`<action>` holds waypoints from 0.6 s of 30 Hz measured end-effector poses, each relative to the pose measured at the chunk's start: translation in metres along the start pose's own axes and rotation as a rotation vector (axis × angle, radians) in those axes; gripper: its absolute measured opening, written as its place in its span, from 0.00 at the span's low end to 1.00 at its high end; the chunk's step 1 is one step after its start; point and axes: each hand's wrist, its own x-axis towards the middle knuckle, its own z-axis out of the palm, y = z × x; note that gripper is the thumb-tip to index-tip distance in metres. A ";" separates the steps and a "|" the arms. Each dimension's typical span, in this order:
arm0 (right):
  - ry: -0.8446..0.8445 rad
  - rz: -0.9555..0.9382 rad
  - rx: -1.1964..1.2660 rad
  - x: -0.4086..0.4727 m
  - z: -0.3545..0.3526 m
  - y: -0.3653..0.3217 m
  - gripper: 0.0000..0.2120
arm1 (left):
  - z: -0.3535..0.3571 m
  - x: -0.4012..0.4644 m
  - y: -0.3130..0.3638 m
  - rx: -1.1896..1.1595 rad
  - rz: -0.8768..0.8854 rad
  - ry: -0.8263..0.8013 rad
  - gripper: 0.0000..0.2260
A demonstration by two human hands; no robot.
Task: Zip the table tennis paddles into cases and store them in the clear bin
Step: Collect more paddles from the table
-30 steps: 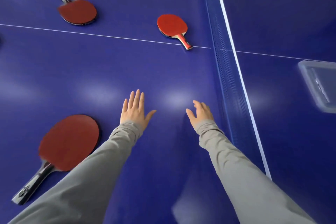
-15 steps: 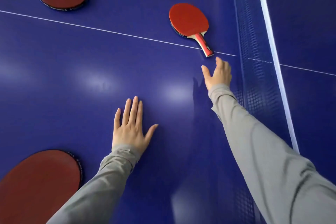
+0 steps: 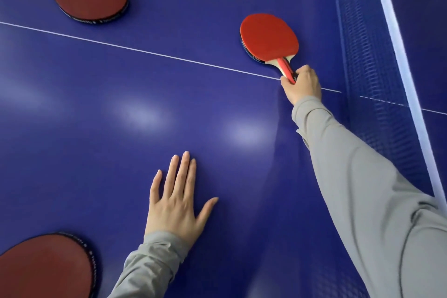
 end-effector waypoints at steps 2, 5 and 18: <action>0.010 -0.007 0.074 -0.004 0.000 -0.002 0.18 | 0.000 0.000 0.000 0.002 0.002 0.006 0.36; 0.063 0.004 0.190 -0.026 0.001 -0.005 0.16 | 0.000 0.000 0.000 -0.004 -0.007 0.003 0.36; 0.203 0.220 0.467 -0.255 -0.043 -0.005 0.14 | -0.004 -0.001 -0.004 -0.085 0.032 -0.039 0.34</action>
